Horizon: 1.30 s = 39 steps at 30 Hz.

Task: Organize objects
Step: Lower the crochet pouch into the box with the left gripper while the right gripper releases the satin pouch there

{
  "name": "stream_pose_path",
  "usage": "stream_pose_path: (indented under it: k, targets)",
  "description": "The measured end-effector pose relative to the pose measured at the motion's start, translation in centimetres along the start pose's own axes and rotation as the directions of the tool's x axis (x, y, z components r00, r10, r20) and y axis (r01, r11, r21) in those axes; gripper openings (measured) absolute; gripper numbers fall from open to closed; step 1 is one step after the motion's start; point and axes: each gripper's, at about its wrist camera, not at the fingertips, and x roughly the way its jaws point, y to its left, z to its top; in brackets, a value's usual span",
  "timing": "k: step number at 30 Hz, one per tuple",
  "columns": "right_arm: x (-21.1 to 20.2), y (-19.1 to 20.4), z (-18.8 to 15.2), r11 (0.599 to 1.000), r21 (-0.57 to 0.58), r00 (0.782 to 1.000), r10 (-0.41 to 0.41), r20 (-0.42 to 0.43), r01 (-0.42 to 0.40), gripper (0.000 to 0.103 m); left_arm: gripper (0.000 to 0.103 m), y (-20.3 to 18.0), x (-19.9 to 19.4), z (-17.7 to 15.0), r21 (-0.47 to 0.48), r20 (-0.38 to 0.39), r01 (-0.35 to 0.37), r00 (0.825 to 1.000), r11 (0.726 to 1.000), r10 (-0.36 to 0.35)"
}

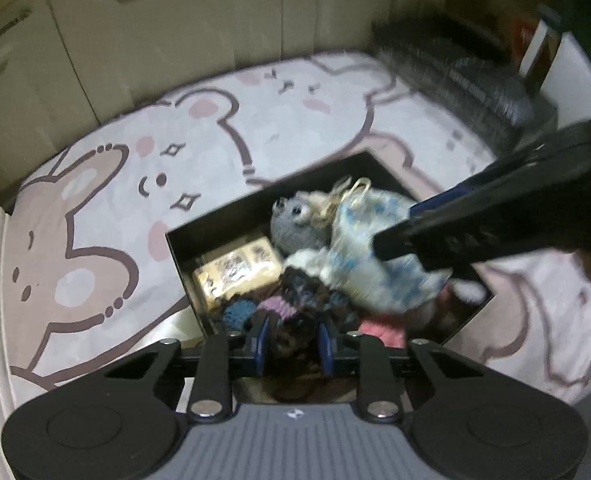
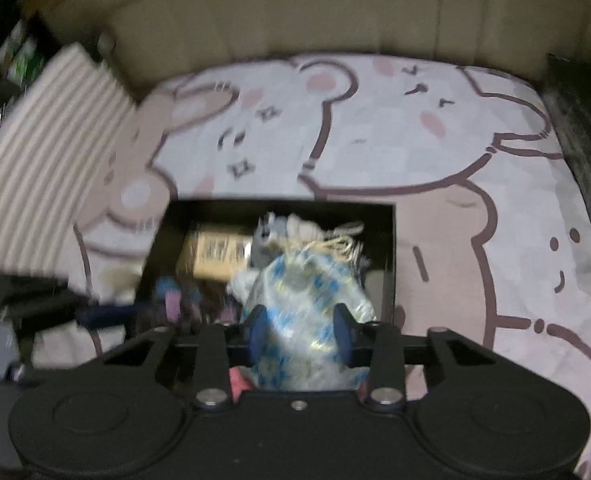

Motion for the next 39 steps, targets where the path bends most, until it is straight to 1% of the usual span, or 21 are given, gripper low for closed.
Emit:
stream_pose_path:
  k: [1,3,8,16,20,23,24,26,28,29,30,31,32,33,34,35,36,37,38,39]
  targets:
    - [0.3,0.3,-0.1,1.0,-0.027,1.0,-0.012,-0.01,0.011,0.037,0.027,0.0,0.4,0.0,0.009,-0.01,-0.01,1.0,1.0,0.01]
    - [0.9,0.7,-0.3,0.997,-0.064,0.999,-0.038,-0.015,0.037,0.037,0.027,0.3,0.7,0.1,-0.001,-0.013,-0.006,1.0,1.0,0.006]
    - [2.5,0.9,-0.1,0.993,-0.106,0.999,-0.054,-0.004,0.053,0.036,0.027,0.6,1.1,0.1,-0.008,-0.026,-0.002,1.0,1.0,0.001]
    - [3.5,0.7,0.3,0.994,-0.101,0.999,-0.04,0.014,0.041,0.037,0.027,0.9,0.7,-0.2,-0.024,-0.023,0.005,1.0,1.0,-0.005]
    - [2.5,0.8,0.4,0.996,-0.086,0.999,-0.035,0.023,0.037,0.038,0.028,1.0,0.2,-0.3,-0.044,-0.014,0.007,1.0,0.999,-0.008]
    - [1.5,0.7,0.4,0.998,-0.065,0.999,-0.016,0.035,0.019,0.042,0.029,1.2,-0.3,-0.3,-0.063,0.002,0.014,1.0,0.998,-0.014]
    - [1.1,0.6,0.3,0.998,-0.061,0.999,-0.015,0.035,0.017,0.045,0.03,1.3,-0.5,-0.3,-0.076,0.007,0.021,1.0,0.997,-0.021]
    - [0.4,0.7,0.2,0.998,-0.059,0.999,-0.017,0.042,0.019,0.049,0.042,1.5,-0.8,-0.4,-0.1,0.014,0.019,1.0,0.995,-0.018]
    - [-0.3,0.6,0.1,0.998,-0.055,0.998,-0.02,0.052,0.023,0.053,0.045,1.7,-1.2,-0.4,-0.119,0.024,0.005,1.0,0.993,-0.003]
    - [-0.7,0.5,0.1,0.998,-0.051,0.998,-0.021,0.057,0.024,0.055,0.049,1.9,-1.3,-0.4,-0.132,0.028,0.001,1.0,0.991,0.002]
    - [-1.0,0.5,0.1,0.998,-0.049,0.998,-0.023,0.065,0.026,0.059,0.051,2.1,-1.6,-0.4,-0.147,0.032,-0.002,0.999,0.989,0.007]
    - [-1.4,0.4,0.0,0.999,-0.047,0.997,-0.025,0.074,0.028,0.063,0.056,2.4,-1.8,-0.4,-0.164,0.039,-0.007,0.999,0.986,0.013]
    - [-1.8,0.4,0.0,0.999,-0.045,0.996,-0.023,0.086,0.027,0.066,0.062,2.6,-2.1,-0.4,-0.178,0.046,-0.011,0.999,0.984,0.02]
    - [-2.1,0.3,-0.1,0.999,-0.042,0.995,-0.018,0.095,0.022,0.07,0.066,2.7,-2.4,-0.4,-0.192,0.054,-0.016,0.998,0.981,0.027]
    - [-2.4,0.3,-0.1,0.999,-0.041,0.995,-0.013,0.102,0.018,0.074,0.073,2.9,-2.7,-0.4,-0.206,0.063,-0.023,0.997,0.978,0.037]
    - [-2.7,0.3,-0.1,0.999,-0.042,0.994,-0.014,0.111,0.018,0.076,0.078,3.0,-3.0,-0.4,-0.217,0.07,-0.03,0.996,0.976,0.047]
    - [-3.0,0.4,-0.1,0.999,-0.045,0.993,-0.019,0.119,0.025,0.08,0.079,3.1,-3.3,-0.4,-0.228,0.078,-0.038,0.995,0.973,0.057]
    - [-3.3,0.4,-0.2,0.998,-0.05,0.992,-0.026,0.126,0.032,0.084,0.083,3.2,-3.7,-0.4,-0.243,0.088,-0.044,0.994,0.969,0.067]
    - [-3.6,0.5,-0.2,0.998,-0.055,0.99,-0.032,0.135,0.04,0.086,0.087,3.4,-4.0,-0.4,-0.257,0.096,-0.048,0.993,0.965,0.075]
    - [-3.9,0.5,-0.2,0.997,-0.059,0.989,-0.037,0.143,0.046,0.089,0.089,3.5,-4.3,-0.4,-0.273,0.104,-0.05,0.991,0.961,0.081]
